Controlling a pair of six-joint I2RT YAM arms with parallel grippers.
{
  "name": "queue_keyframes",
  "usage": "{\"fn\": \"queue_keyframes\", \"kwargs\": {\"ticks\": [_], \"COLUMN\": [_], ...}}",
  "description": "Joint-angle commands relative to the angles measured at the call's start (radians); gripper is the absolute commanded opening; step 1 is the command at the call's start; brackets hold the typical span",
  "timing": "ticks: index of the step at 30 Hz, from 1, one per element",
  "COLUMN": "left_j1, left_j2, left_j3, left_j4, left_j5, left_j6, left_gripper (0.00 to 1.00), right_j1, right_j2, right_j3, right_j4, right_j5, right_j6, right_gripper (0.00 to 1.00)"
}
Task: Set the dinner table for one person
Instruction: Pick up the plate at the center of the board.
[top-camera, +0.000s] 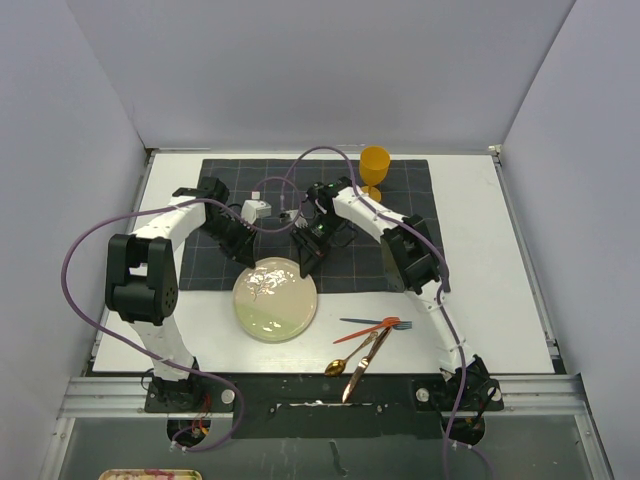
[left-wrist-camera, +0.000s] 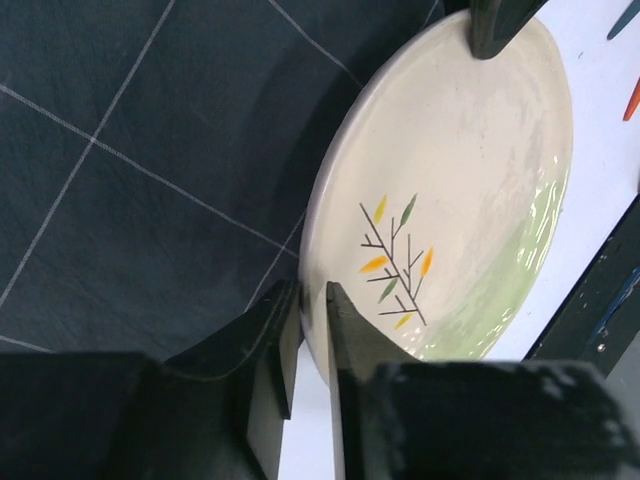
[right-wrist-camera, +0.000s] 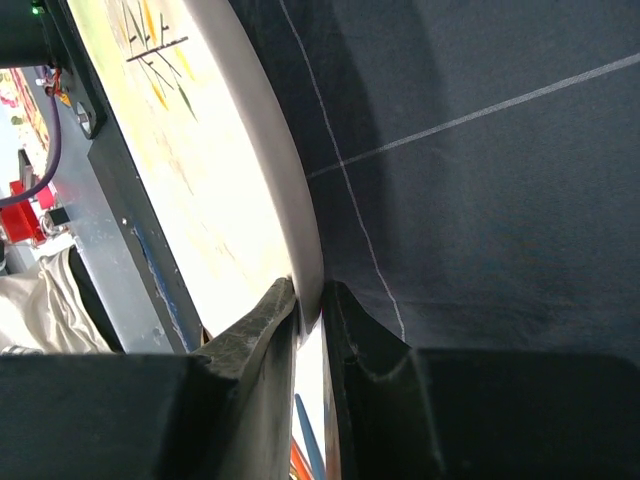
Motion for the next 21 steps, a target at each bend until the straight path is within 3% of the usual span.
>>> {"fn": "queue_keyframes", "kwargs": {"ticks": [1,4,10,21], "left_j1": [-0.003,-0.003,-0.003,0.006], "left_j2": [-0.026,-0.034,-0.046,-0.070], "left_j3": [0.059,0.070,0.067,-0.047], "left_j4": [-0.029,-0.048,-0.079,-0.053], "left_j5": [0.067,0.073,0.058,0.011], "left_j6": [-0.020,-0.021,-0.012,0.025], "left_gripper": [0.19,0.25,0.28,0.24], "right_j1": [-0.012,-0.014,-0.018,-0.031], "right_j2": [-0.097,-0.115,-0.148,-0.200], "right_j3": [0.059,0.059,0.050,0.013], "right_j4": [0.042,0.037,0.039,0.048], "right_j5": [-0.020,-0.003,0.013,0.027], "right_j6": [0.004,-0.004,-0.015,-0.026], "right_gripper": [0.00,0.00,0.00,0.00]}}
